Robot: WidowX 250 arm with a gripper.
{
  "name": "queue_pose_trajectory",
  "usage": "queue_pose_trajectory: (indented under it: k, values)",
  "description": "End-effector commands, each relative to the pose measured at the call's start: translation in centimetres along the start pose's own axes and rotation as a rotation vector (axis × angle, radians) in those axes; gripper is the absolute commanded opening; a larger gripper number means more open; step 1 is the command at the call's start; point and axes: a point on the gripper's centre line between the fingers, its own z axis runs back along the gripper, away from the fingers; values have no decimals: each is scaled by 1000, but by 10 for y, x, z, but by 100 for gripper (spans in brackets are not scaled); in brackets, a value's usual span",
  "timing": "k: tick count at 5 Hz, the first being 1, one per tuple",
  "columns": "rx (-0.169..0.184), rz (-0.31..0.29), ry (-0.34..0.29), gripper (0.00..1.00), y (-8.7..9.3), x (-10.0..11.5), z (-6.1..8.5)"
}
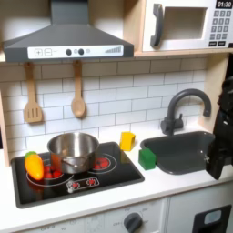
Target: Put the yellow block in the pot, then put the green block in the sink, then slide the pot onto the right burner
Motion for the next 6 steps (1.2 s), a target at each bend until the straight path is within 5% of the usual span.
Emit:
queue_pose_trajectory:
  k: [1, 2, 3, 6]
  values:
    - [0, 0, 2, 100, 0, 0, 0]
    - [-1, 2, -78, 100, 1, 51, -5]
    - [-13, 11, -8, 100, 5, 77, -15]
    - [-11, 5, -14, 100, 5, 76, -16]
